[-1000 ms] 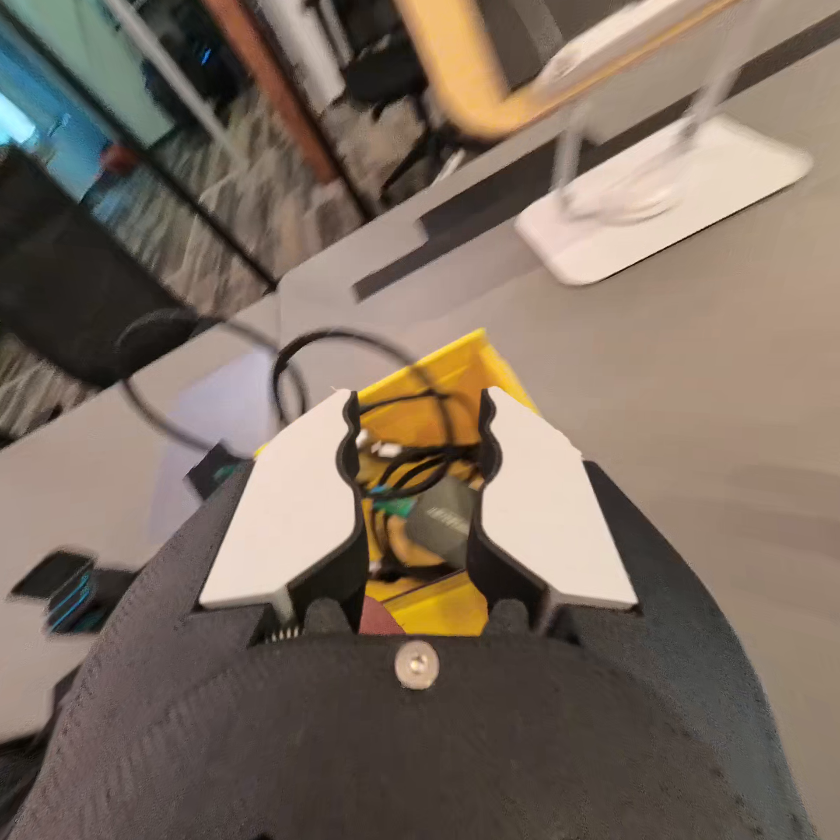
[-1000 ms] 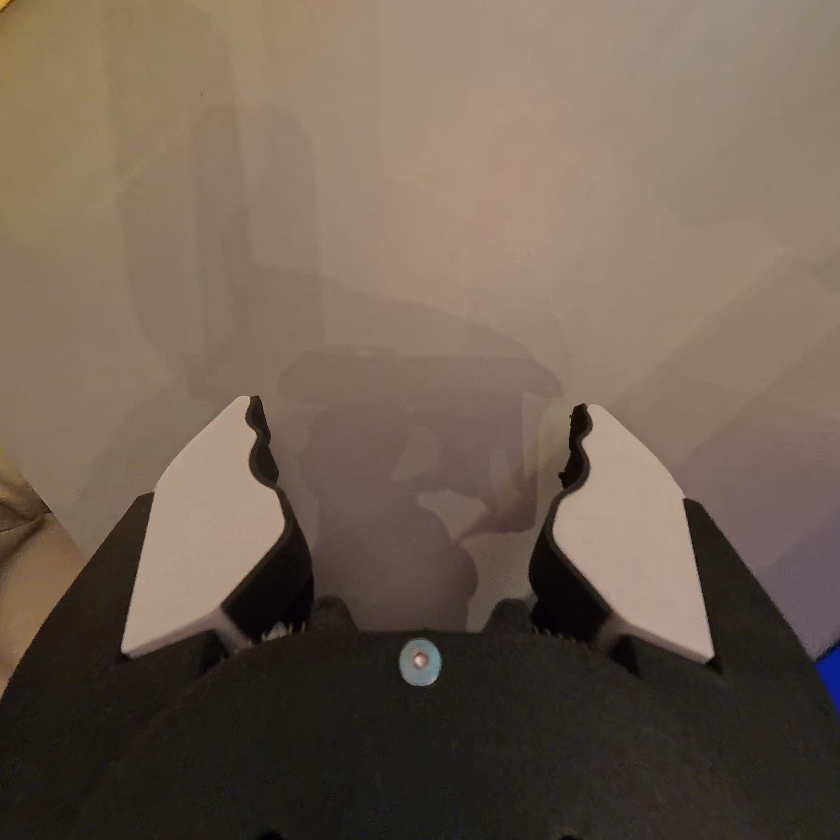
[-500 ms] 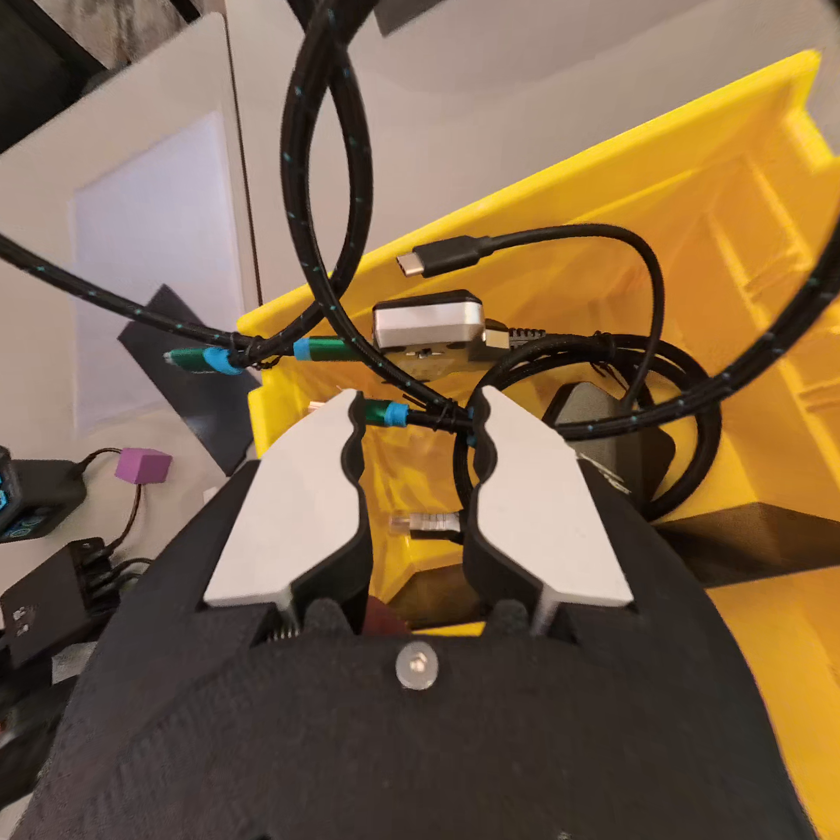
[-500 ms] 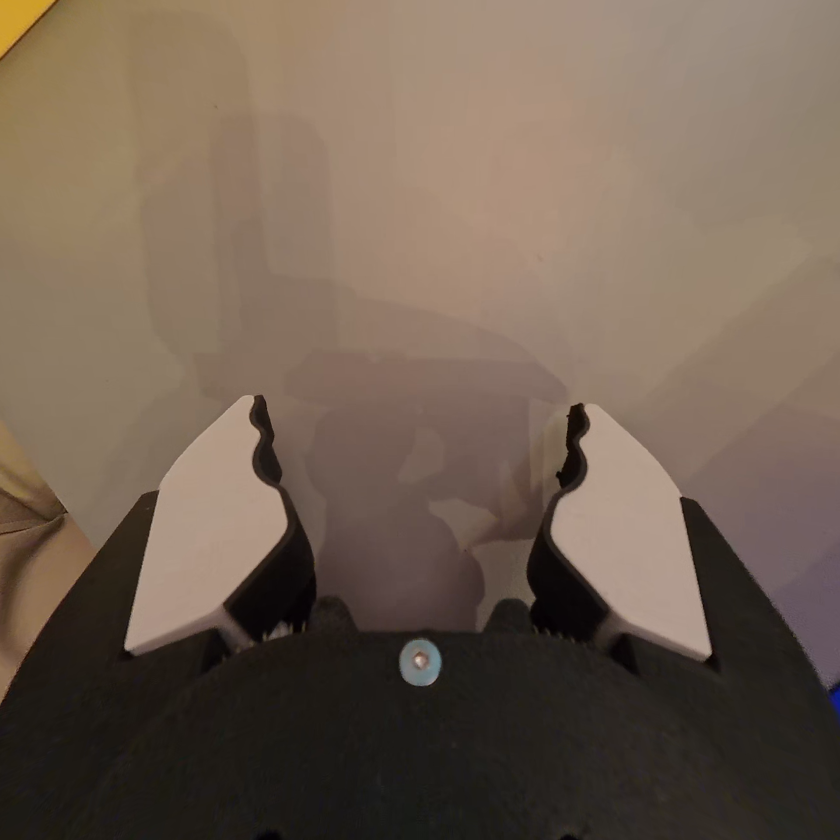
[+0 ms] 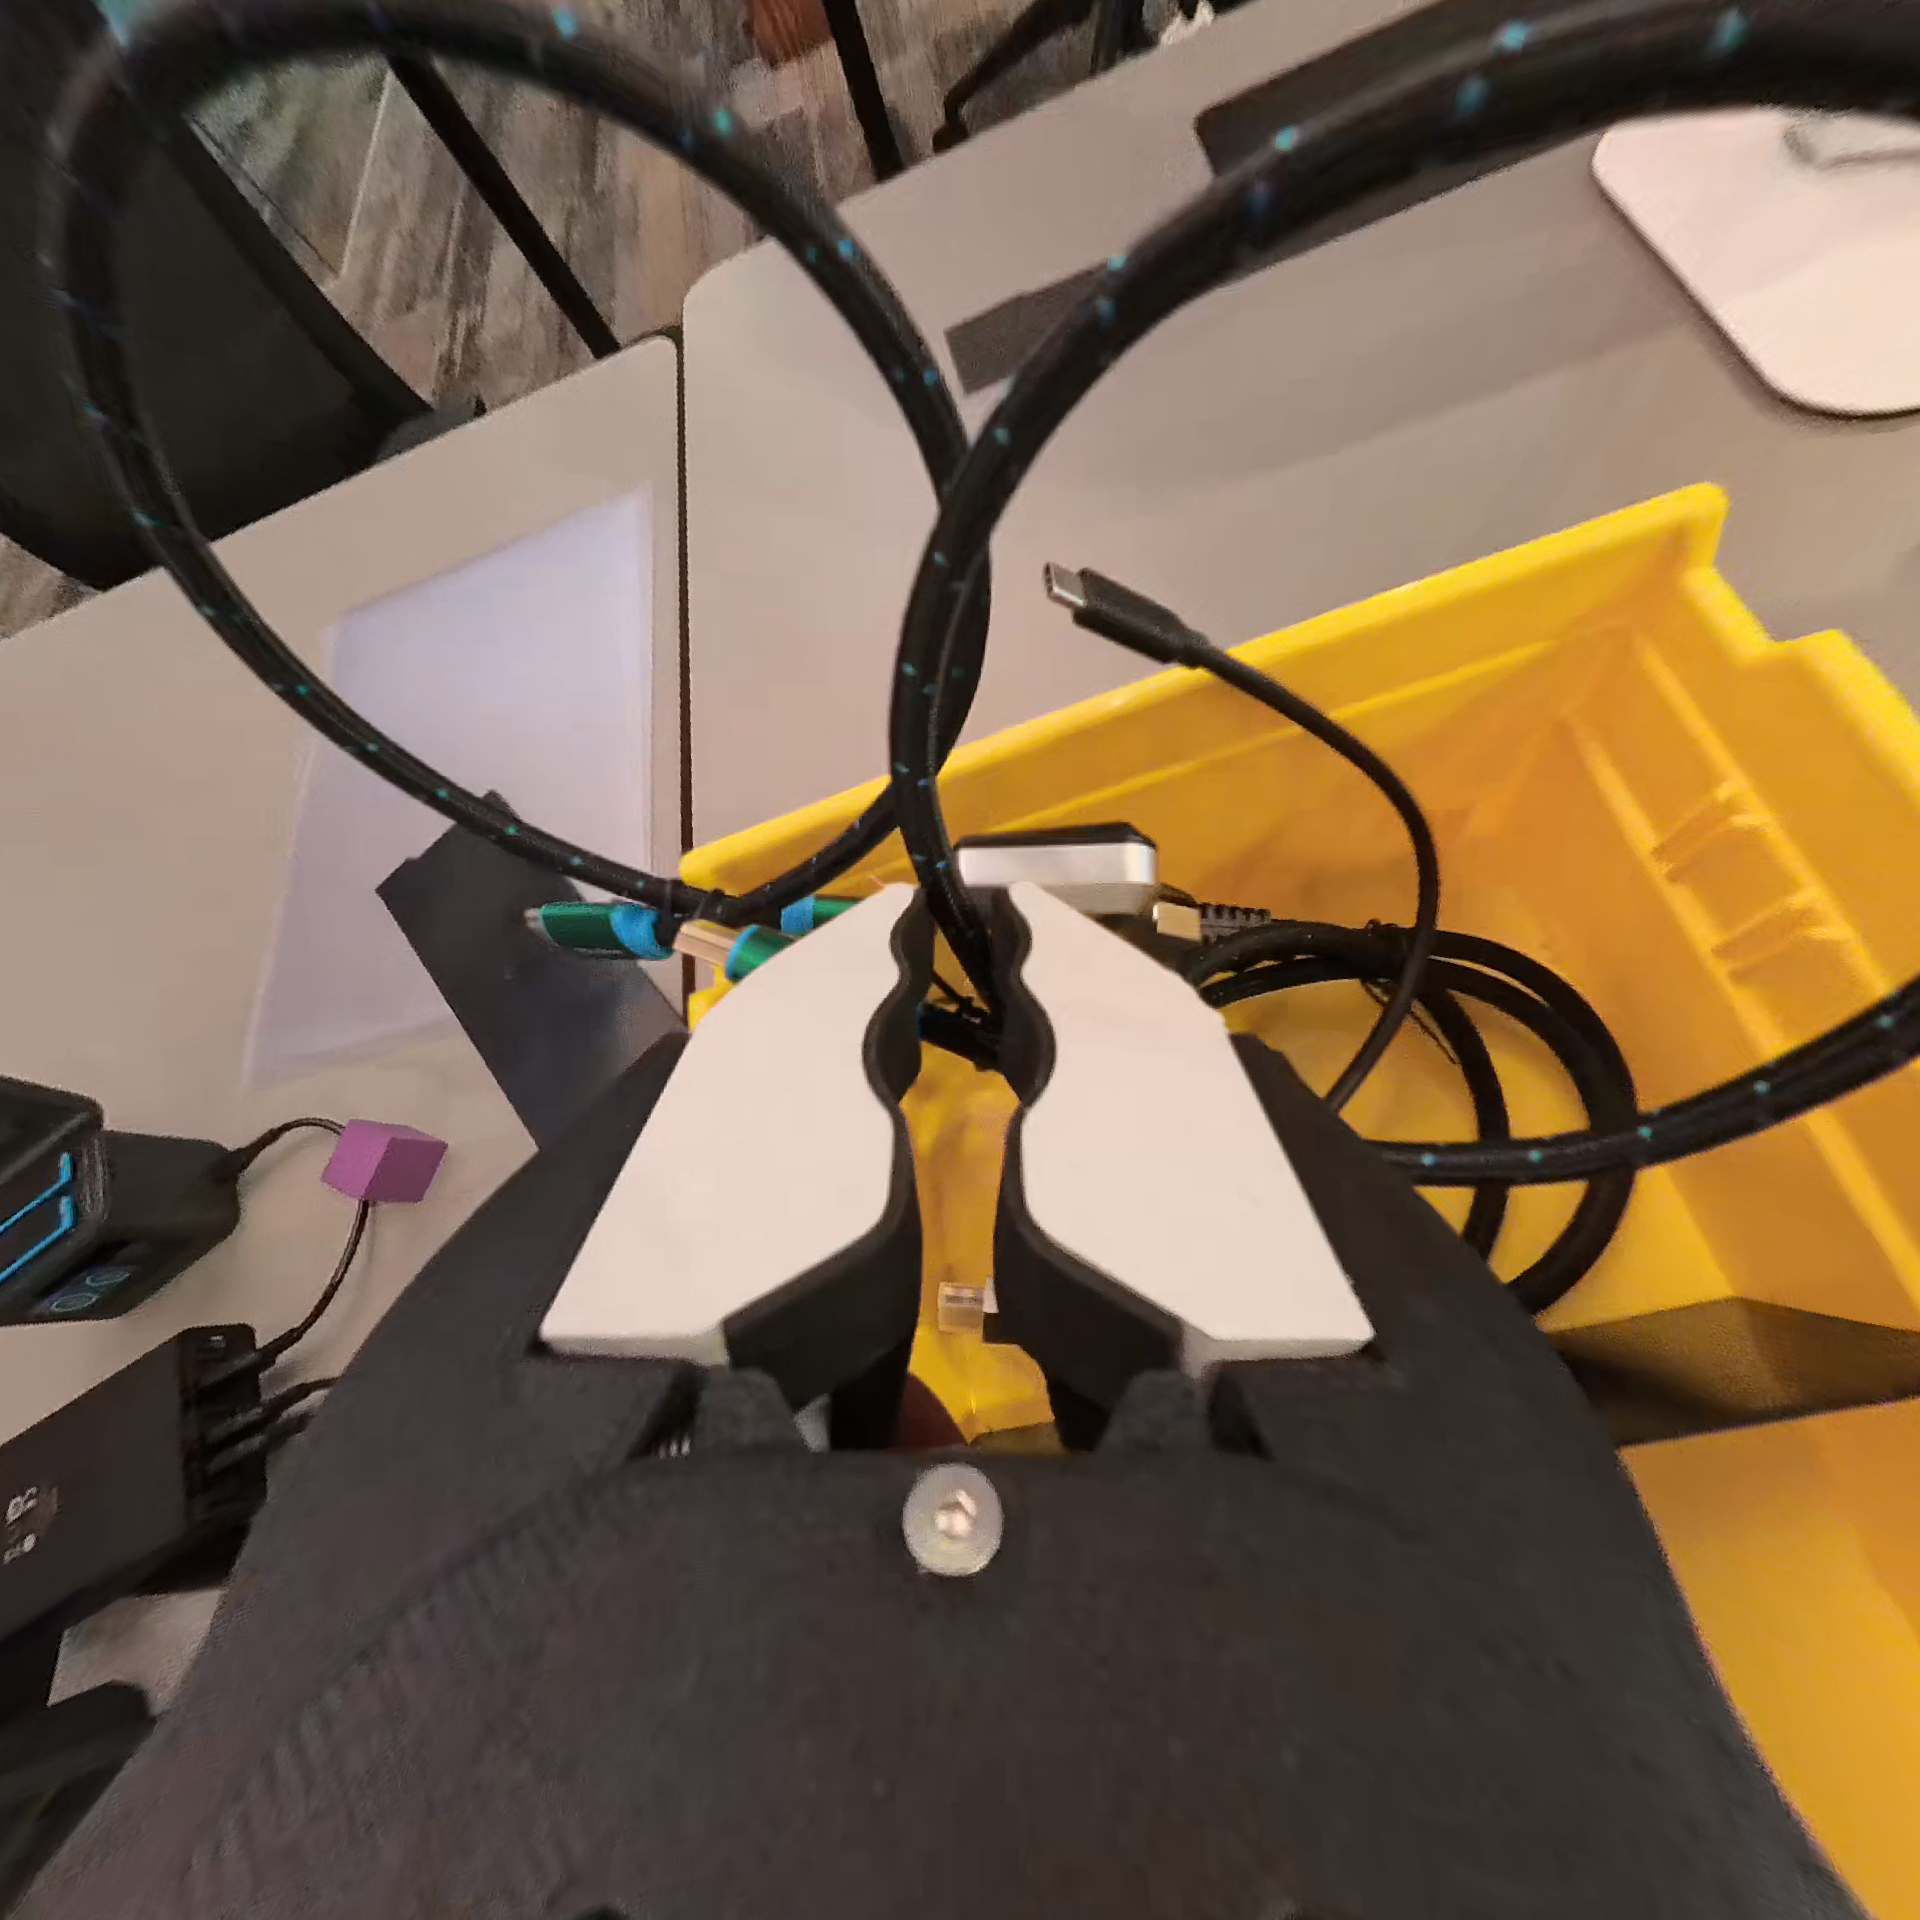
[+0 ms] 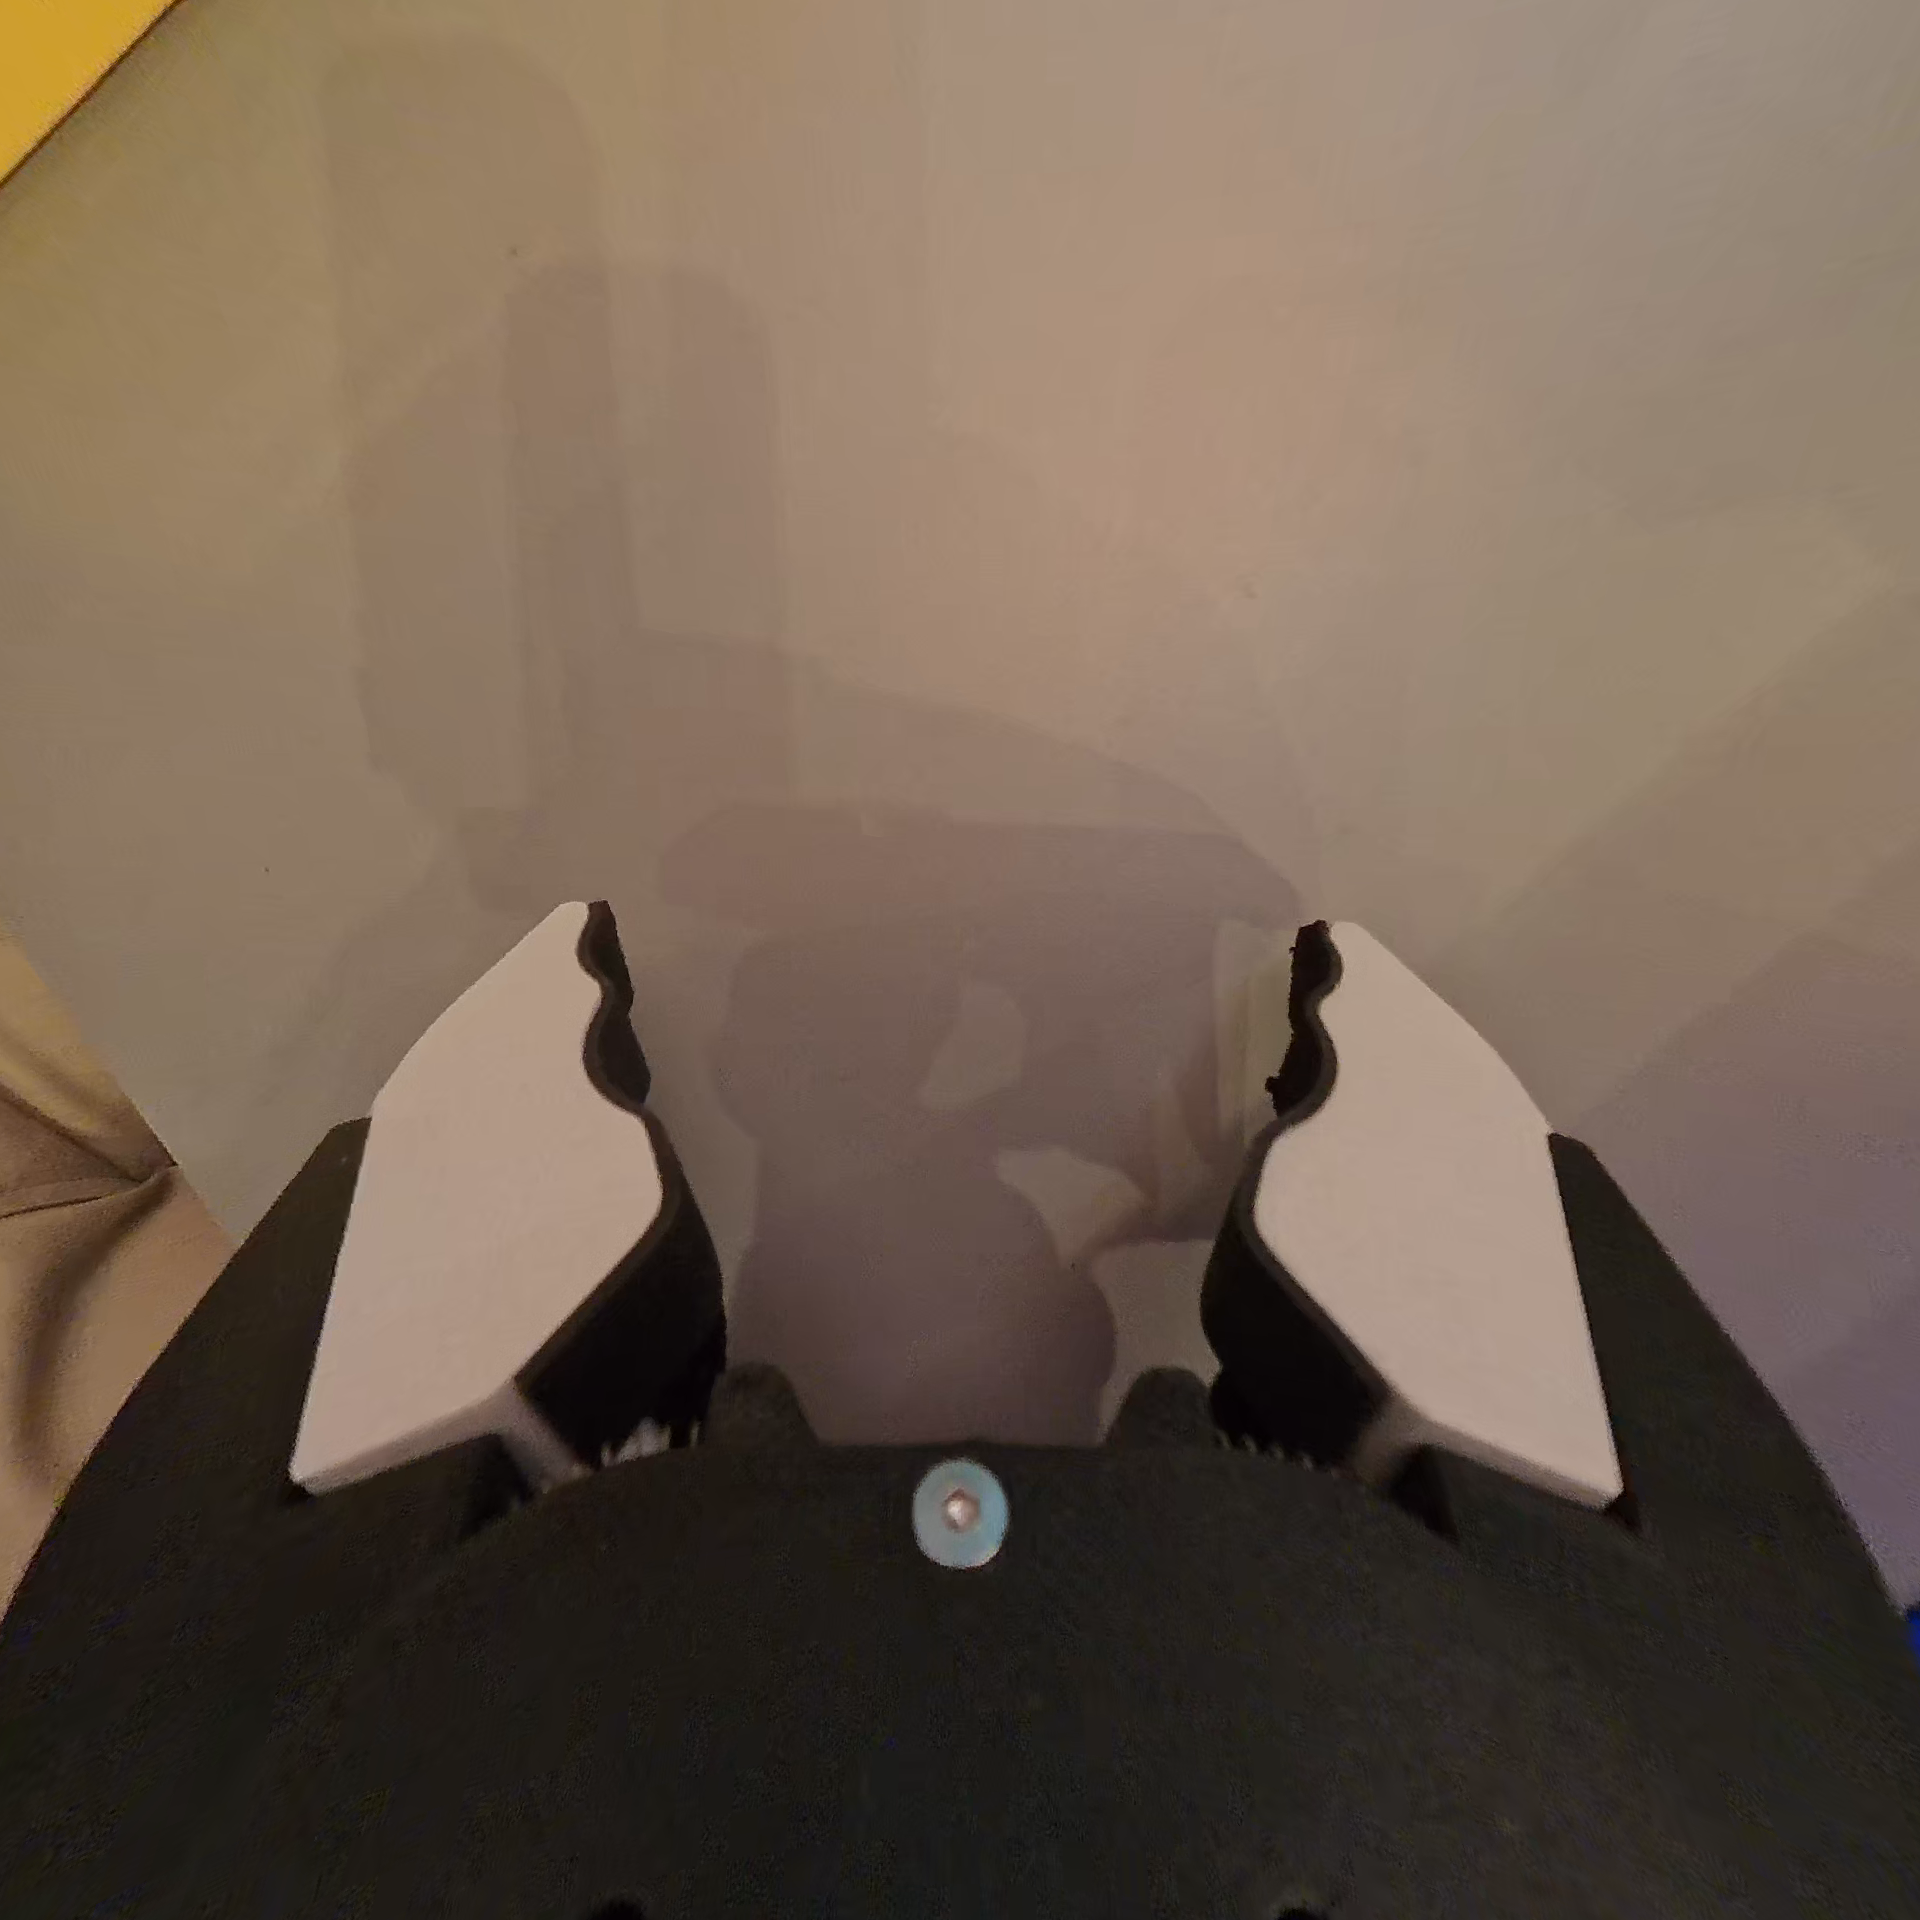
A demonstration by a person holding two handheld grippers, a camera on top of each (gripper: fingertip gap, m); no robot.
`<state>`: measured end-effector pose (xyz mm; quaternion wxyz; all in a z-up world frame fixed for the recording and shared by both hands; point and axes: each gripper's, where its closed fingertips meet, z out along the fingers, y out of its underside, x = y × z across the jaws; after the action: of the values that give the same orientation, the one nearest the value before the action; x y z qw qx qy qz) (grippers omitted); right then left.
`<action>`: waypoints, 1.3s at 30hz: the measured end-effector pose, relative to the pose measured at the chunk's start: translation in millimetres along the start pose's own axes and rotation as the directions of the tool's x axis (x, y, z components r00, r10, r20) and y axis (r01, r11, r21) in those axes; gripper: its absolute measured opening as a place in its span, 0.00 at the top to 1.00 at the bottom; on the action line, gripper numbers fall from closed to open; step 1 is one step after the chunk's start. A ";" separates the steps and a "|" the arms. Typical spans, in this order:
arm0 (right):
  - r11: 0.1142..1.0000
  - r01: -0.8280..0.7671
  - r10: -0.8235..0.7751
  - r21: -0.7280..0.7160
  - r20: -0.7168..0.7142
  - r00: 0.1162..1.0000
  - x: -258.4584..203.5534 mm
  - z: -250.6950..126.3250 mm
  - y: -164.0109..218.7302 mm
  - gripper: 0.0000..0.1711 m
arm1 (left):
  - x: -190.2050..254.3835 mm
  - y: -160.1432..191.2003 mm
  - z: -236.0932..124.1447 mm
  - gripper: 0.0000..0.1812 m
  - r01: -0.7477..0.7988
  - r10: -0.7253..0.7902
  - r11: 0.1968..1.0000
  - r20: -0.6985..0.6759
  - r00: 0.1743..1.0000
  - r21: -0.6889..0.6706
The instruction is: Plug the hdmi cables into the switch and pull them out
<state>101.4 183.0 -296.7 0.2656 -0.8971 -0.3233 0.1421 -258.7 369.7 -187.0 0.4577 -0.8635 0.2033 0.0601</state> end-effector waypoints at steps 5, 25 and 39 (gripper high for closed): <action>1.000 0.005 -0.005 0.017 0.002 1.000 -1.4 -2.2 -3.1 0.32 | -5.0 -30.6 -28.9 0.96 -0.019 0.020 0.991 -0.003 1.000 0.134; 0.754 0.059 -0.219 0.654 0.166 0.962 -67.9 -89.3 -138.4 0.68 | 115.9 -144.5 -176.3 0.97 -0.080 0.298 0.813 -0.295 0.908 0.576; 0.779 -0.014 -0.252 0.626 0.333 0.909 -94.2 -71.6 -150.5 0.93 | 255.1 -122.1 -182.8 0.97 -0.045 0.402 0.840 -0.565 0.721 0.540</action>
<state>-14.6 191.5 -144.7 0.4802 -0.6899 -0.3635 0.4017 8.1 206.1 -62.5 0.5481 -0.6503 0.4659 -0.2444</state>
